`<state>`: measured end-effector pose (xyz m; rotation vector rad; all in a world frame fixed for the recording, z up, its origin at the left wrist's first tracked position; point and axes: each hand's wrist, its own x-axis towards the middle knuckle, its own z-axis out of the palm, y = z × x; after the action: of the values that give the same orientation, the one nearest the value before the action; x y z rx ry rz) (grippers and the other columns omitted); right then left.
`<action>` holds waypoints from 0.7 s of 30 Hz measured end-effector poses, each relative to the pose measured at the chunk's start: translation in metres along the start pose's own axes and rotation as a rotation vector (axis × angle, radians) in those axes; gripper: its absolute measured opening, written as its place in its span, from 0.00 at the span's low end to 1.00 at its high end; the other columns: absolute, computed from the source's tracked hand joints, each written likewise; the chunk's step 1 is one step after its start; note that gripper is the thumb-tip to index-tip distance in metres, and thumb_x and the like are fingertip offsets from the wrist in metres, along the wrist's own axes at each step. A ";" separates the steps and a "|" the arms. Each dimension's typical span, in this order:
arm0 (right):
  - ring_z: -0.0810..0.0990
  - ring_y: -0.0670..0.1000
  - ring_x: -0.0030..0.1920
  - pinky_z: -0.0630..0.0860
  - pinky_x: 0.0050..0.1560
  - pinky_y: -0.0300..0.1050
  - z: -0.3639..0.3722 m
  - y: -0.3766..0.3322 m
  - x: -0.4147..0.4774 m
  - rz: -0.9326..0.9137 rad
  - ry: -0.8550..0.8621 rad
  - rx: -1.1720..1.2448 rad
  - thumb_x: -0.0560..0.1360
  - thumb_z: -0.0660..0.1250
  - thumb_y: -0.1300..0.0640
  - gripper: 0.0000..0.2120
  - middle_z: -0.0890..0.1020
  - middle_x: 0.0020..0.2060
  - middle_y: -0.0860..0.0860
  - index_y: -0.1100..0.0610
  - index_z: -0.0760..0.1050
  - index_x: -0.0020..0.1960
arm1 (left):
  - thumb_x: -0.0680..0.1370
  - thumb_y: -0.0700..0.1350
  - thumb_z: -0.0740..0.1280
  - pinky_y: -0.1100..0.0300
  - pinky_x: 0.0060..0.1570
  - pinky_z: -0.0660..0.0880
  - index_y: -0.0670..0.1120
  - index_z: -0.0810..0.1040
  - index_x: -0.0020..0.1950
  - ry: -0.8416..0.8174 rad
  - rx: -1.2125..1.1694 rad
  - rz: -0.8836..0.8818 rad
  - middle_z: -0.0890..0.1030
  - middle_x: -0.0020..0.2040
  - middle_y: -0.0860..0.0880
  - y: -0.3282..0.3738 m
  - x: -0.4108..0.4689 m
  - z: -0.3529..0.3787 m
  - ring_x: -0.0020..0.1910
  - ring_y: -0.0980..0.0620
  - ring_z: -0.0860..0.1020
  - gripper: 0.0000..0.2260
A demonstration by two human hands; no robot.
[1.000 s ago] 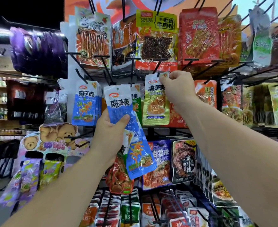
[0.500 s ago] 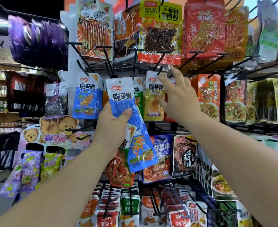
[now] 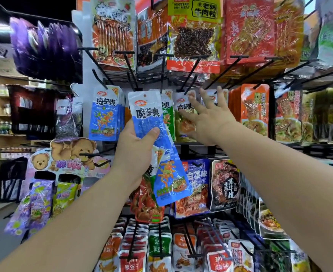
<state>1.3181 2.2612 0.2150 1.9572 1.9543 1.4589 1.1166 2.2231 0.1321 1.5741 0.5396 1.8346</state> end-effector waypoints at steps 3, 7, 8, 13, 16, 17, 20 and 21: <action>0.31 0.63 0.81 0.30 0.73 0.77 0.005 -0.004 0.008 0.001 -0.041 -0.016 0.81 0.46 0.30 0.35 0.39 0.84 0.52 0.40 0.38 0.83 | 0.84 0.38 0.66 0.64 0.43 0.82 0.56 0.77 0.57 0.001 -0.003 0.012 0.87 0.48 0.63 -0.001 0.002 0.000 0.50 0.58 0.86 0.11; 0.32 0.64 0.81 0.30 0.72 0.77 0.011 -0.009 0.013 0.005 -0.065 -0.014 0.81 0.48 0.29 0.37 0.41 0.84 0.52 0.40 0.37 0.83 | 0.84 0.37 0.66 0.62 0.45 0.83 0.54 0.78 0.59 0.007 -0.018 0.013 0.87 0.50 0.60 -0.004 0.002 0.000 0.51 0.56 0.86 0.11; 0.32 0.64 0.81 0.30 0.72 0.77 0.010 -0.009 0.012 0.004 -0.066 -0.010 0.81 0.48 0.29 0.37 0.41 0.84 0.52 0.40 0.38 0.83 | 0.84 0.37 0.66 0.62 0.45 0.83 0.53 0.78 0.60 0.006 -0.025 0.009 0.87 0.51 0.59 -0.004 0.002 0.000 0.51 0.56 0.86 0.11; 0.61 0.62 0.79 0.55 0.78 0.66 -0.003 -0.014 0.002 0.031 0.189 0.352 0.85 0.54 0.43 0.23 0.71 0.76 0.57 0.48 0.67 0.77 | 0.84 0.38 0.67 0.67 0.42 0.81 0.54 0.78 0.61 -0.024 0.019 0.000 0.87 0.49 0.62 -0.004 0.003 0.000 0.50 0.59 0.86 0.11; 0.80 0.54 0.47 0.73 0.45 0.50 -0.029 -0.020 -0.020 0.153 0.359 1.154 0.85 0.58 0.46 0.17 0.82 0.45 0.55 0.56 0.80 0.51 | 0.83 0.38 0.68 0.62 0.46 0.82 0.53 0.79 0.59 -0.039 0.064 -0.008 0.87 0.49 0.60 0.001 0.005 -0.001 0.50 0.57 0.86 0.10; 0.80 0.52 0.43 0.75 0.43 0.50 -0.038 -0.023 -0.027 0.169 0.303 1.380 0.84 0.61 0.44 0.17 0.83 0.43 0.54 0.56 0.80 0.51 | 0.83 0.38 0.69 0.61 0.47 0.82 0.52 0.79 0.59 -0.047 0.103 0.010 0.88 0.50 0.58 0.004 0.005 -0.001 0.50 0.56 0.86 0.10; 0.83 0.50 0.48 0.82 0.54 0.55 -0.054 -0.037 -0.042 0.149 0.188 1.644 0.76 0.72 0.37 0.22 0.85 0.50 0.52 0.55 0.83 0.57 | 0.82 0.40 0.71 0.56 0.50 0.82 0.50 0.80 0.60 -0.074 0.241 0.112 0.87 0.52 0.54 0.015 0.003 -0.001 0.50 0.55 0.85 0.08; 0.83 0.52 0.48 0.81 0.54 0.59 -0.058 -0.042 -0.047 0.157 0.194 1.688 0.73 0.74 0.36 0.24 0.85 0.50 0.56 0.56 0.83 0.55 | 0.82 0.41 0.71 0.55 0.50 0.82 0.49 0.80 0.59 -0.073 0.260 0.136 0.86 0.52 0.53 0.018 0.002 -0.002 0.50 0.54 0.85 0.07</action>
<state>1.2616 2.2003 0.1961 2.1611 3.6787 -0.5393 1.1106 2.2119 0.1449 1.8840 0.6732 1.8563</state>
